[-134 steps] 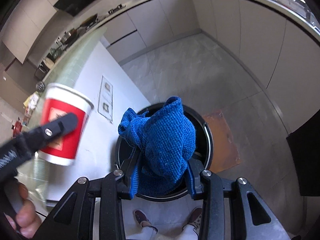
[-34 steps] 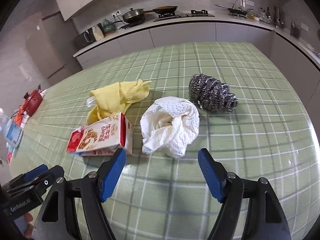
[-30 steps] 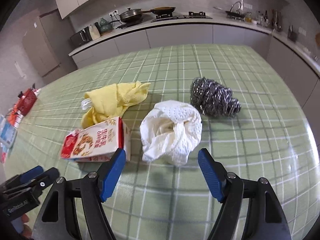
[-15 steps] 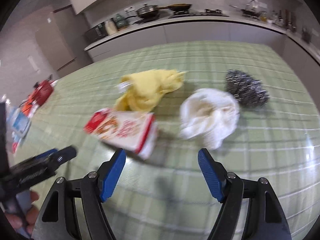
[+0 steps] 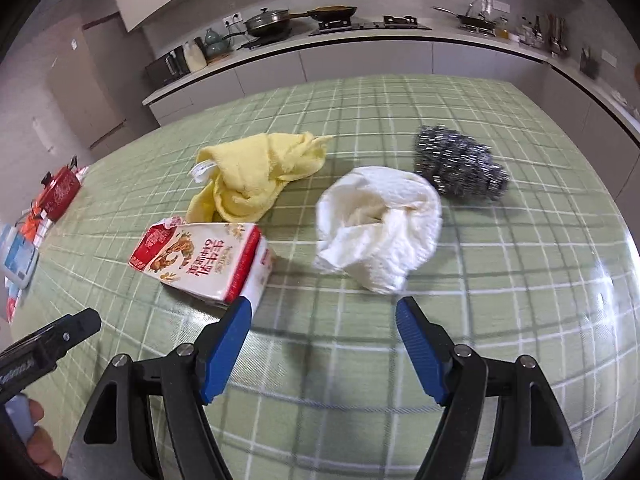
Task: Collect trash
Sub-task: 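Lower the left tool to the milk carton while the right tool approaches the paper towel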
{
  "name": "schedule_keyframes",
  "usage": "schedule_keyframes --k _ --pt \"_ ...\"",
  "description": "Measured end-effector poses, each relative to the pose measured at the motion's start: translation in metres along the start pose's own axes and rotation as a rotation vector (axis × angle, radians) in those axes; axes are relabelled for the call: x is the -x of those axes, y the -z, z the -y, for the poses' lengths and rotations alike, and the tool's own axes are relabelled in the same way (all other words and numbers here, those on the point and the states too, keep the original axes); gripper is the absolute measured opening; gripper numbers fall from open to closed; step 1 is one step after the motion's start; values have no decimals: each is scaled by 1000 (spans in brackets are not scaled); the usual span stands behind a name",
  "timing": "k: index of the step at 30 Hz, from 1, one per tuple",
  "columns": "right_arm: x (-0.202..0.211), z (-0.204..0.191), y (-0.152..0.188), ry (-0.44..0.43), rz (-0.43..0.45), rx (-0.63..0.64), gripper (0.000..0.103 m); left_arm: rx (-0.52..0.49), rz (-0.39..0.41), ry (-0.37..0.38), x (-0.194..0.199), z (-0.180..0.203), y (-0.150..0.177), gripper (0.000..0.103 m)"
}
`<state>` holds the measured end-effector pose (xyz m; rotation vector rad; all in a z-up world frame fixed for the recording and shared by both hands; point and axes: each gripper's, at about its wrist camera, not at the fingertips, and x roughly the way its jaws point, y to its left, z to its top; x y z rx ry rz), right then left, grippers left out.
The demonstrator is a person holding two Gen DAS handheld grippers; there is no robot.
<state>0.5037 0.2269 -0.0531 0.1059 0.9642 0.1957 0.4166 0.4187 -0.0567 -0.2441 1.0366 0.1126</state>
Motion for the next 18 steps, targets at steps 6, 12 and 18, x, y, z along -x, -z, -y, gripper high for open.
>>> schedule_keyframes --k 6,12,18 --pt "-1 -27 7 -89 -12 17 77 21 7 -16 3 -16 -1 73" --pt "-6 -72 15 -205 -37 76 77 39 16 -30 6 -28 -5 73" --pt "4 -54 9 -164 14 26 77 54 20 -23 7 -34 -7 73"
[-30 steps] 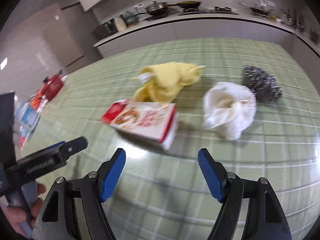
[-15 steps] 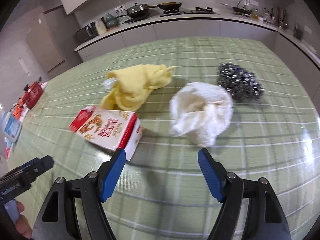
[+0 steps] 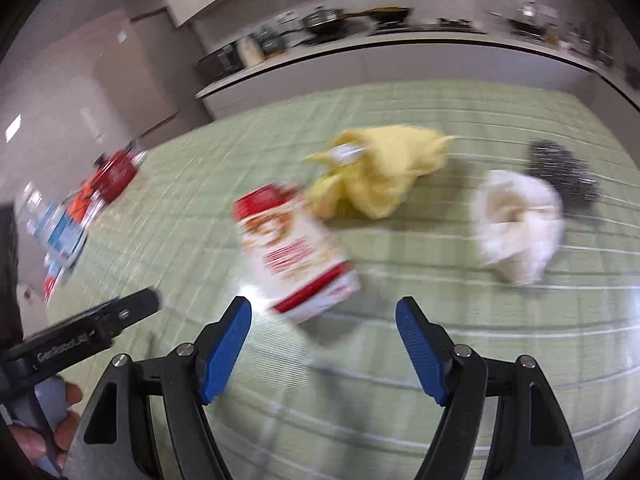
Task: Collect trash
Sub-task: 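Lower the left tool to the milk carton while the right tool approaches the paper towel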
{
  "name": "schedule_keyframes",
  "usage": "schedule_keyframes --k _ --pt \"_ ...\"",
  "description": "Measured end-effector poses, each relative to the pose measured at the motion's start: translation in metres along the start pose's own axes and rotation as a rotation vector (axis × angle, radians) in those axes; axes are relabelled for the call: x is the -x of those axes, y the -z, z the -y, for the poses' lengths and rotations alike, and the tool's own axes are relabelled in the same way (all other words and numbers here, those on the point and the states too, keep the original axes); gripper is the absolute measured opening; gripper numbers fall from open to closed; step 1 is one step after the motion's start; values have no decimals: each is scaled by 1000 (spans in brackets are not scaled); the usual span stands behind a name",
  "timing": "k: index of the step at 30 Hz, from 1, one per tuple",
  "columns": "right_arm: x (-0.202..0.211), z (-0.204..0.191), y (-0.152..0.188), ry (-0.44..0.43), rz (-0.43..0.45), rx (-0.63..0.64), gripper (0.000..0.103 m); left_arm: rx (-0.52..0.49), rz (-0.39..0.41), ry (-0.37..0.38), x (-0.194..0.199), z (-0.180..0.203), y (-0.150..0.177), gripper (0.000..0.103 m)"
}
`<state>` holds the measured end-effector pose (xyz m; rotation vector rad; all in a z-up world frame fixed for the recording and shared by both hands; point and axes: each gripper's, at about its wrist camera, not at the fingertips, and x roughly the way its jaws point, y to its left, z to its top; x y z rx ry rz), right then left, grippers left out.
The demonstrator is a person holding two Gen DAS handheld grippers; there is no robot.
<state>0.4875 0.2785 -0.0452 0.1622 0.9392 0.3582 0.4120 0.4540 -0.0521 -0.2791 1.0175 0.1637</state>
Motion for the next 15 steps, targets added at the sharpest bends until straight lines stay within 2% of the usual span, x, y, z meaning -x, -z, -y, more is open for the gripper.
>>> schedule_keyframes --k 6,10,15 --pt "5 32 -11 149 27 -72 76 -10 -10 23 -2 4 1 73" --pt "-8 36 -13 158 -5 -69 77 -26 -21 42 -1 13 3 73" --pt "-14 21 -12 86 -30 -28 77 -16 -24 48 -1 11 1 73"
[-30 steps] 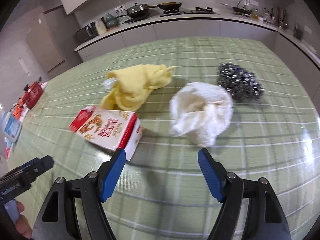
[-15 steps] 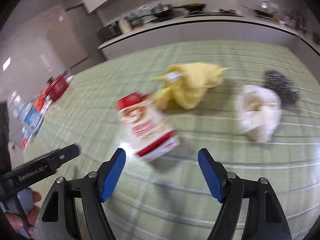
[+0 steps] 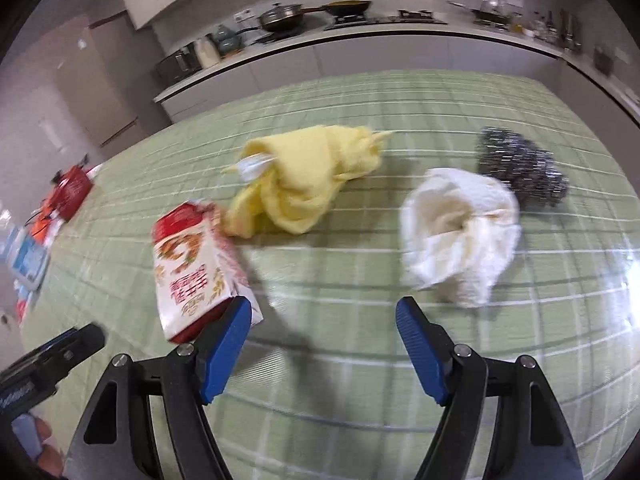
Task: Collect trash
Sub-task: 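Lower the left tool to the milk carton while the right tool approaches the paper towel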
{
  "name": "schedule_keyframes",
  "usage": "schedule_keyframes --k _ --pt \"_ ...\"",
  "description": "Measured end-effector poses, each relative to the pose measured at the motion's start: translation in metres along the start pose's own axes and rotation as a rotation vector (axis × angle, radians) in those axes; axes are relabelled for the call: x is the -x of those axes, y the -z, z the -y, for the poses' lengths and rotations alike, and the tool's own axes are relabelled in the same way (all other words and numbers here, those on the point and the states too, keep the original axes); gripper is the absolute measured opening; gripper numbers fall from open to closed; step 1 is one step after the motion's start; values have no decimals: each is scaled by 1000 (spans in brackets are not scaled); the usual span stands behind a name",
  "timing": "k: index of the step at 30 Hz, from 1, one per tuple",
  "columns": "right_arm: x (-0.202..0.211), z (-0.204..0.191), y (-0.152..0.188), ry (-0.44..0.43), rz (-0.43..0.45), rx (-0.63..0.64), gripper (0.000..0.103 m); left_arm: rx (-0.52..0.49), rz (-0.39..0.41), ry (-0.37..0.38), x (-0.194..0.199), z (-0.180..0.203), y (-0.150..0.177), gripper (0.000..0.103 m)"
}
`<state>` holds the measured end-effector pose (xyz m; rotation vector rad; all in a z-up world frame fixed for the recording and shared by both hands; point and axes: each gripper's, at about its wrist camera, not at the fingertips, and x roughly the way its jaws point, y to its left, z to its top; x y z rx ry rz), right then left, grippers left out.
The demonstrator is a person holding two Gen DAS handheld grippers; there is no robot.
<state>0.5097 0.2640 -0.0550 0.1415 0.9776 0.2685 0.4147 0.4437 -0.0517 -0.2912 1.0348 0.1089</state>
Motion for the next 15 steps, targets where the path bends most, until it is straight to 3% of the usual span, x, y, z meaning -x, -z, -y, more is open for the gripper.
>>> schedule_keyframes --k 6,15 --pt "4 -15 6 -64 -3 33 77 19 1 31 0 0 -7 73" --pt "42 28 2 1 69 -42 77 -67 -25 112 -10 53 -9 73"
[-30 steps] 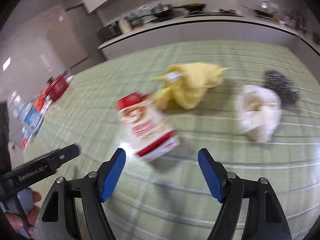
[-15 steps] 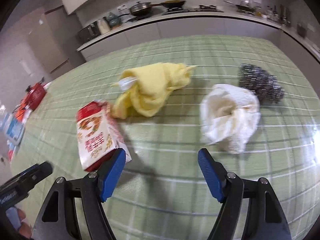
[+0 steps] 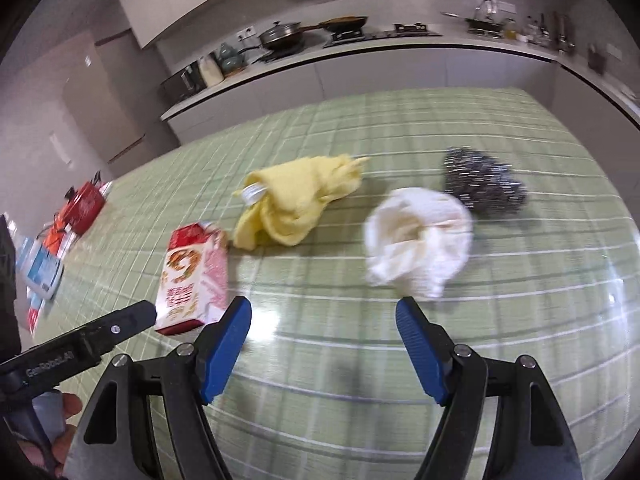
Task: Collect trash
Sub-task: 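Lower the left tool to the milk carton while the right tool approaches the paper towel, then grasp the milk carton with the left tool while the right tool grasps the white paper towel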
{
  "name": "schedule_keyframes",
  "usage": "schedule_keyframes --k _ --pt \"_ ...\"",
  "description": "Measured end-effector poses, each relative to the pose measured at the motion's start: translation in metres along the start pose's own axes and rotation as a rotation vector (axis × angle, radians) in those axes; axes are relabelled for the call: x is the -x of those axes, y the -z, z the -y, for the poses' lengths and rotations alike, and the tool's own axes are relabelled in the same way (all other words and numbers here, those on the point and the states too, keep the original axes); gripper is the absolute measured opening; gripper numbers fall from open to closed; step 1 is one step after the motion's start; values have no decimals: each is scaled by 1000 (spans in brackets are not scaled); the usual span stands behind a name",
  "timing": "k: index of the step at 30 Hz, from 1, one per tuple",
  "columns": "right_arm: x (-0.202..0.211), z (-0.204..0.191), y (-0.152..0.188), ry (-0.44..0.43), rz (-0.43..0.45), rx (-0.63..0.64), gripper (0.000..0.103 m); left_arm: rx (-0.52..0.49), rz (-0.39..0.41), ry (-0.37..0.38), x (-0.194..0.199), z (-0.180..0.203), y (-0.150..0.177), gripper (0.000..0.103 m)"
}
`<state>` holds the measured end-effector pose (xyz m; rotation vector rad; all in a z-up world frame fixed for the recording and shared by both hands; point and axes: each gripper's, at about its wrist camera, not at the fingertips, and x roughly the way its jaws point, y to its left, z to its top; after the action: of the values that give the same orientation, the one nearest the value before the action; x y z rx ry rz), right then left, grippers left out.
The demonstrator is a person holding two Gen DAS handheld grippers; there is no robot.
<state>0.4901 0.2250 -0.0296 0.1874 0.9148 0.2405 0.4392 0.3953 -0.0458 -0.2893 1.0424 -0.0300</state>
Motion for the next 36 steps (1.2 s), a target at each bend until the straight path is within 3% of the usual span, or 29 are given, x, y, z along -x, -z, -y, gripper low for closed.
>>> schedule_keyframes --k 12,26,36 --pt "4 44 -10 50 -4 -52 80 -9 -47 -41 -40 26 -12 73" --pt "-45 40 -35 112 -53 -16 82 -36 -19 -63 -55 23 -21 73" --pt "-61 32 -43 132 -46 3 82 -53 -2 -65 -56 16 -23 64"
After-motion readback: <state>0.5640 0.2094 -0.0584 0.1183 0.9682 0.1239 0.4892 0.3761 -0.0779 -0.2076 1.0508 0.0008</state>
